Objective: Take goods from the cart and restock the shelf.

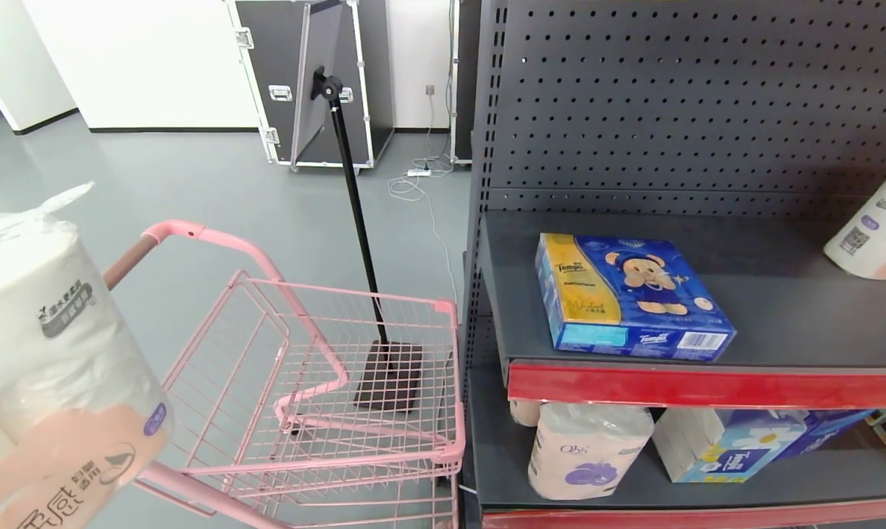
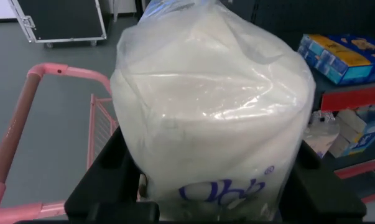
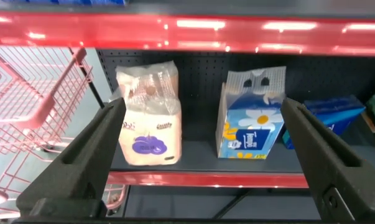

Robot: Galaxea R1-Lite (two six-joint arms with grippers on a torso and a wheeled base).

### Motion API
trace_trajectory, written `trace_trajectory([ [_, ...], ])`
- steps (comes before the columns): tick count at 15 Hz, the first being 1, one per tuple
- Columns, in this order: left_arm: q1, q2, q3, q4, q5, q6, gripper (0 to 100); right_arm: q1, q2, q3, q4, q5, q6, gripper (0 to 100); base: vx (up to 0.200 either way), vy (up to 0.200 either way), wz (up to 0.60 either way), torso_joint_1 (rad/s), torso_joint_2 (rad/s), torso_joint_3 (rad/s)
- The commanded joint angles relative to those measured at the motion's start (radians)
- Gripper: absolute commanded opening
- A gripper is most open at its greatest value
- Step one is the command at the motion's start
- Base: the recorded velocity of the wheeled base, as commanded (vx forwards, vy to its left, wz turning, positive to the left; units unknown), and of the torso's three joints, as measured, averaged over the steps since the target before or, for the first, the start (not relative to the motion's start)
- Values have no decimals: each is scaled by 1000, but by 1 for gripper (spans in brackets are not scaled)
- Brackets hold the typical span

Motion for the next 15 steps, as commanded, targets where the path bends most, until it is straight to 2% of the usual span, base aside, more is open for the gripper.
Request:
trace_trajectory([
  [1, 1, 29, -5, -2, 2, 2, 0, 0, 1, 0, 1, 0, -1, 100, 0, 0, 0, 212, -544, -330],
  [9, 1, 62, -27, -8, 2, 9, 0, 0, 1, 0, 1, 0, 1, 100, 0, 0, 0, 164, -402, -243],
  [13, 3, 63, -27, -8, 3, 10, 0, 0, 1, 0, 1, 0, 2, 100, 0, 0, 0, 110, -267, -148],
  [15, 3, 68, -27, -10, 5, 10, 0, 0, 1, 0, 1, 0, 2, 100, 0, -200, 0, 17, -27, -22],
])
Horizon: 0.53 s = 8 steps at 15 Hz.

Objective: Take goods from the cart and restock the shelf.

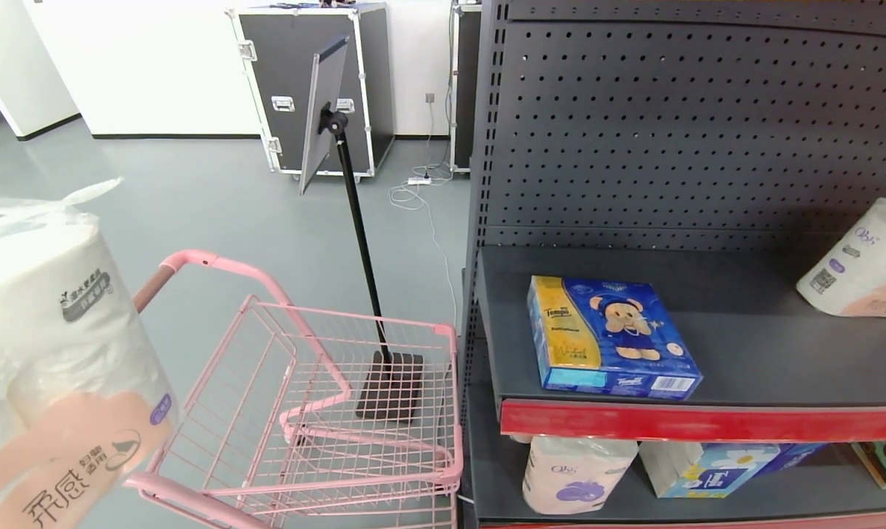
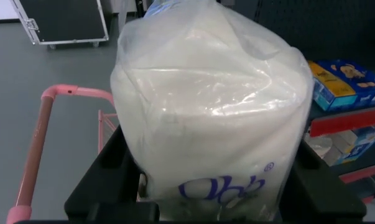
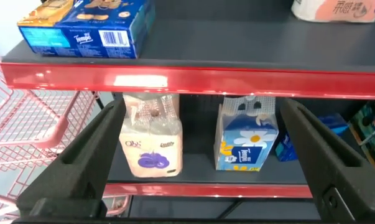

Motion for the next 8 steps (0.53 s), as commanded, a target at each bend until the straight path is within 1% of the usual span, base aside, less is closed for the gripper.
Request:
trace_trajectory([
  [1, 0, 7, -1, -1, 0, 0, 0, 0, 0, 0, 0, 0, -1, 100, 0, -200, 0, -2, -17, 2],
  [8, 0, 12, -8, -24, -1, 0, 0, 0, 0, 0, 0, 0, -1, 100, 0, -200, 0, 9, 2, 0],
])
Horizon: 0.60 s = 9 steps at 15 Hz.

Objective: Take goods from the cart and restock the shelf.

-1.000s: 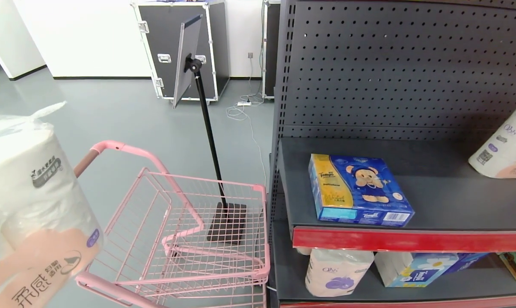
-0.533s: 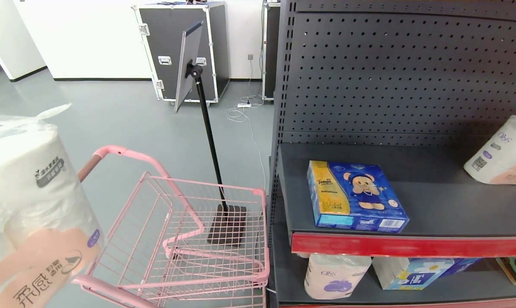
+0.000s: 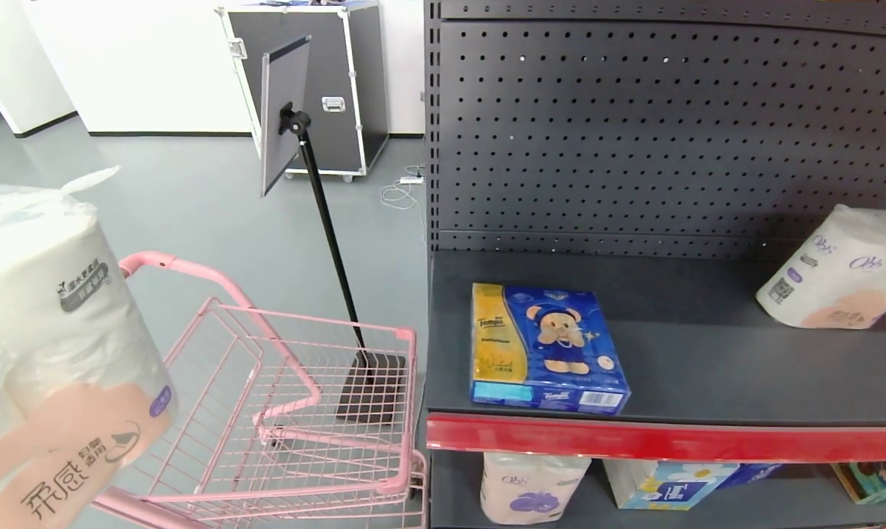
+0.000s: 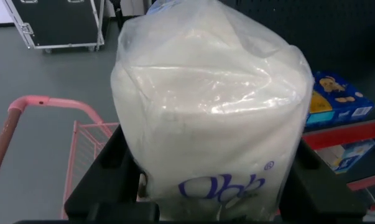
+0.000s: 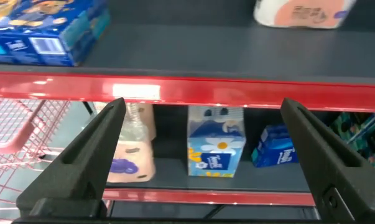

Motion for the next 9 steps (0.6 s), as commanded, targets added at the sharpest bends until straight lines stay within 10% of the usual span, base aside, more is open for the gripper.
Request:
trace_trajectory([
  [1, 0, 12, -8, -2, 0, 0, 0, 0, 0, 0, 0, 0, 0, 100, 0, -200, 0, 7, -2, 2],
  [9, -2, 47, -28, -5, -3, 2, 0, 0, 1, 0, 0, 2, 0, 100, 0, -200, 0, 5, 3, 4],
])
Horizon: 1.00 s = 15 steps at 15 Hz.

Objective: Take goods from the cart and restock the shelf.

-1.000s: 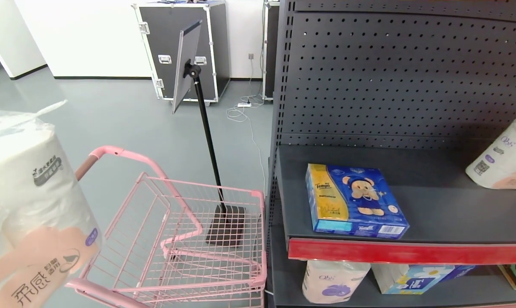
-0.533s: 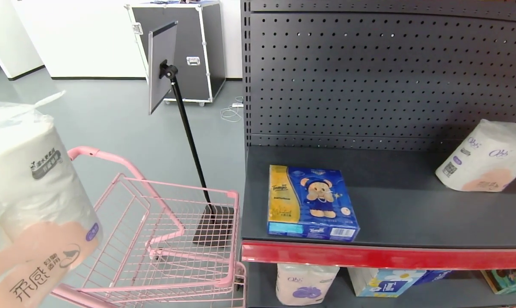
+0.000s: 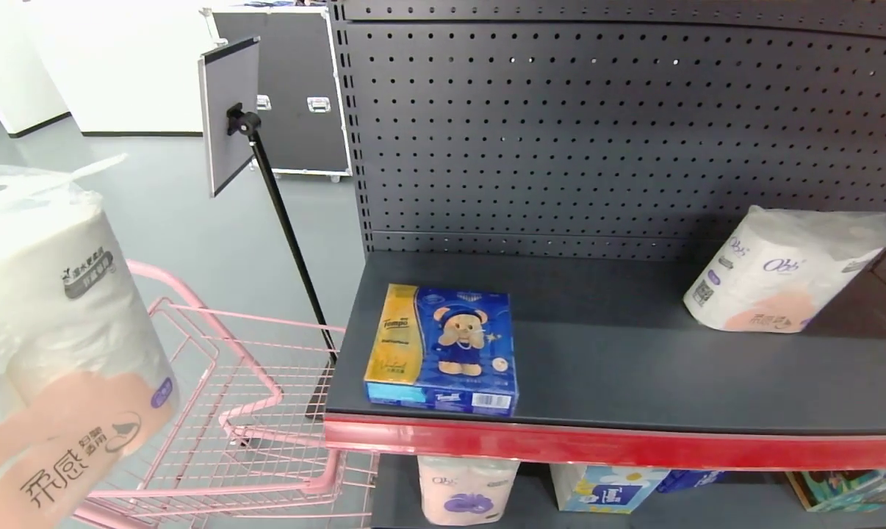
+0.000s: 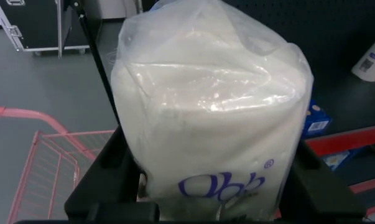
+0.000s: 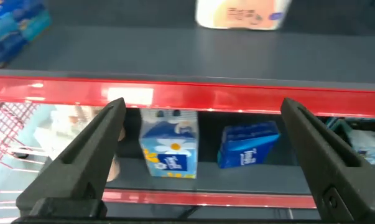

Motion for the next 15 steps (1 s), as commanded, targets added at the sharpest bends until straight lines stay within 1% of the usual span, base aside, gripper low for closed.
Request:
trace_trajectory([
  [1, 0, 21, -6, -7, 0, 1, 0, 0, 1, 0, 0, 0, 0, 100, 0, -200, 0, -2, 2, 2],
  [5, 0, 75, -6, -71, 0, 1, 0, 0, 0, 0, 0, 0, 0, 100, 0, -200, 0, 4, 0, 4],
  [8, 0, 93, -8, -88, 0, 1, 0, 0, 1, 0, 0, 0, 0, 100, 0, -200, 0, -1, 1, 4],
  [10, -1, 93, -5, -88, -17, 27, 0, 0, 0, 0, 0, 0, 0, 100, 0, -200, 0, 0, 2, 0],
  [12, 0, 93, -3, -87, -40, 28, 0, 0, 1, 0, 0, 0, 0, 100, 0, -200, 0, 2, 2, 2],
  [13, -1, 93, -3, -87, -40, 36, 0, 0, 1, 0, 0, 0, 0, 100, 0, -200, 0, 2, 2, 2],
  [15, 0, 93, 0, -87, -40, 37, 0, 0, 0, 0, 0, 0, 0, 100, 0, -200, 0, 5, 0, 7],
])
